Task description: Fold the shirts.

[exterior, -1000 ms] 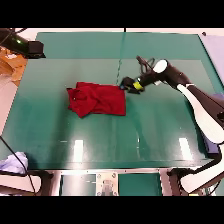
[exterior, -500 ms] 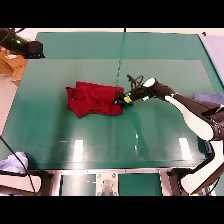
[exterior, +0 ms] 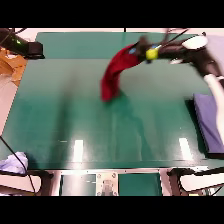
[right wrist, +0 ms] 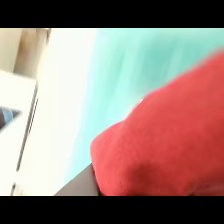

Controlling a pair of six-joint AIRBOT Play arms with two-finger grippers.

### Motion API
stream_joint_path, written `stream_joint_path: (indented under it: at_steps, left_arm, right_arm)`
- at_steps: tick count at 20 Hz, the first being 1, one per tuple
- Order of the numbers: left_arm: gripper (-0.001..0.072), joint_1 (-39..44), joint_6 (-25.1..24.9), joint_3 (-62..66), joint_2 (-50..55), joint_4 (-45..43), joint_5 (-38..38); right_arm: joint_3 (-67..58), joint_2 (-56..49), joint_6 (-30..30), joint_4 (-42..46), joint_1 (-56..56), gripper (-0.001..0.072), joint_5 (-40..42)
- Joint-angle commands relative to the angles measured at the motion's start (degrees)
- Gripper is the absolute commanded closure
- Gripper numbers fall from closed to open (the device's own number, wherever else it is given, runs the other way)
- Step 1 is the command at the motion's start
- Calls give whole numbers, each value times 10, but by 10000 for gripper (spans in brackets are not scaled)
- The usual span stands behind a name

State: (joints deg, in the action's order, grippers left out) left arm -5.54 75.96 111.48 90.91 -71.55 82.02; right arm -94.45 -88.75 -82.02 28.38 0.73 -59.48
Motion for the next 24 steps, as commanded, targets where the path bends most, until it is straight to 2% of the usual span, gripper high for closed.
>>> stream_joint_path:
  at_steps: [1, 8, 10, 13, 19, 21, 24]
  left_arm:
    - [688, 0, 0, 0, 0, 0, 19]
    - [687, 0, 0, 0, 0, 0, 25]
    - [688, 0, 0, 0, 0, 0, 25]
    - [688, 0, 1, 0, 0, 0, 26]
    - [688, 0, 0, 0, 0, 2, 44]
    - [688, 0, 0, 0, 0, 2, 45]
    - [688, 0, 0, 0, 0, 2, 45]
  right_arm:
    - [-28, 51, -62, 36, -144, 696, -9]
    - [-29, 71, -95, 130, -428, 696, -32]
    - [-29, 72, -106, 155, -471, 696, -47]
    - [-29, 73, -146, 196, -515, 696, -112]
    - [-29, 104, -224, 372, -555, 696, -217]
    - [-29, 116, -235, 377, -562, 697, -220]
    - [-29, 118, -234, 292, -556, 695, -167]
